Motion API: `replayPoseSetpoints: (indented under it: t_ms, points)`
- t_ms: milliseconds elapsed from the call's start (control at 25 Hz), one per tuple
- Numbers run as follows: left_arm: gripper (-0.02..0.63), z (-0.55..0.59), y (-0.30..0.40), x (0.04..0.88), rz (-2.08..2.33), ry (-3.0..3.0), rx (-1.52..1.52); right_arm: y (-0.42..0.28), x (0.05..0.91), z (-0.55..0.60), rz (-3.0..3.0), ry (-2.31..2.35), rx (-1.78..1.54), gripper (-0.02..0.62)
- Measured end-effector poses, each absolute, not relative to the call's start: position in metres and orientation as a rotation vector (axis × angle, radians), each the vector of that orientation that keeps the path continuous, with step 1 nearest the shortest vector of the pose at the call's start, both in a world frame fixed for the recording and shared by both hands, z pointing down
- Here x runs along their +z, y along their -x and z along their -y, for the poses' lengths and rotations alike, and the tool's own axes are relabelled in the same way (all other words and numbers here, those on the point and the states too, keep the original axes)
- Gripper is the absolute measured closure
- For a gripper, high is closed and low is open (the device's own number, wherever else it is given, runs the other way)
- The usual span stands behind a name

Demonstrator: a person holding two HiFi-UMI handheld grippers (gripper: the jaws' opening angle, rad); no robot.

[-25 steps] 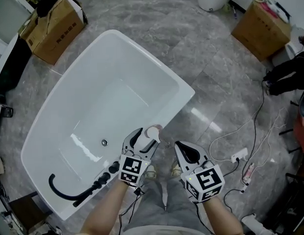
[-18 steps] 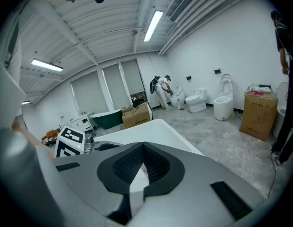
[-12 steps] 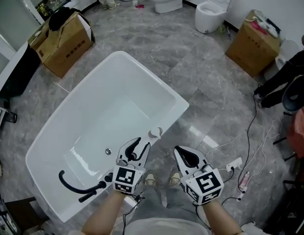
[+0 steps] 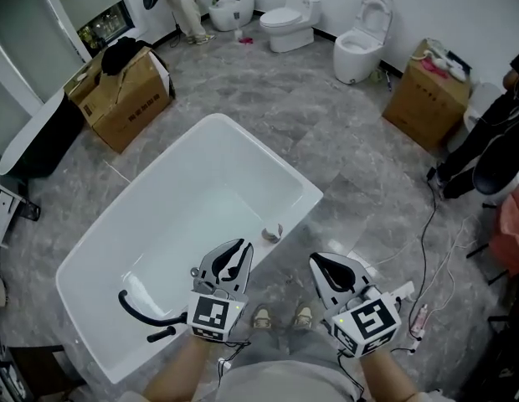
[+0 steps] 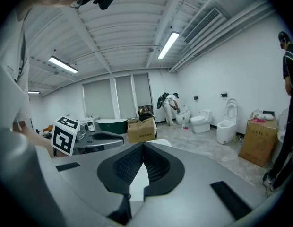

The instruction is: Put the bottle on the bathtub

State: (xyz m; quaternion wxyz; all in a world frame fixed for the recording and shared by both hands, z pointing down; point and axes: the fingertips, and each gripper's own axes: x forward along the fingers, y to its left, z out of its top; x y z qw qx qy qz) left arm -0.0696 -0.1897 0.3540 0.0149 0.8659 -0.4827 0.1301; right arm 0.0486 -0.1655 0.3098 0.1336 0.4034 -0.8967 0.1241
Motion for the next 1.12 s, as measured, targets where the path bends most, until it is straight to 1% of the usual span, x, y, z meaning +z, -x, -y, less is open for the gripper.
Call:
replayPoseSetpoints:
  t_ms: [240, 400, 600, 680, 840, 1120]
  points:
    - [0.560, 0.165, 0.061, 0.299, 1.512, -2.846, 0.414, -0.050, 0.256, 0.143, 2.657, -1.151, 0.204, 0.568]
    - [0.560, 0.152, 0.056, 0.258, 1.539, -2.896, 0.347, -0.052, 0.229, 0.130, 2.664, -1.117, 0.093, 0.568]
    - [0.572, 0.132, 0.060, 0.240, 1.516, -2.934, 0.380, -0.055, 0.206, 0.113, 2.674, -1.085, 0.023, 0.568]
    - [0.572, 0.126, 0.058, 0.228, 1.528, -2.922, 0.350, -0.057, 0.198, 0.108, 2.690, -1.102, 0.031, 0.568]
    - [0.577, 0.119, 0.055, 0.212, 1.540, -2.908, 0.335, -0.065, 0.185, 0.107, 2.761, -1.162, 0.152, 0.568]
    - [0.586, 0.117, 0.065, 0.200, 1.577, -2.903, 0.312, -0.066, 0.188, 0.107, 2.731, -1.187, 0.126, 0.568]
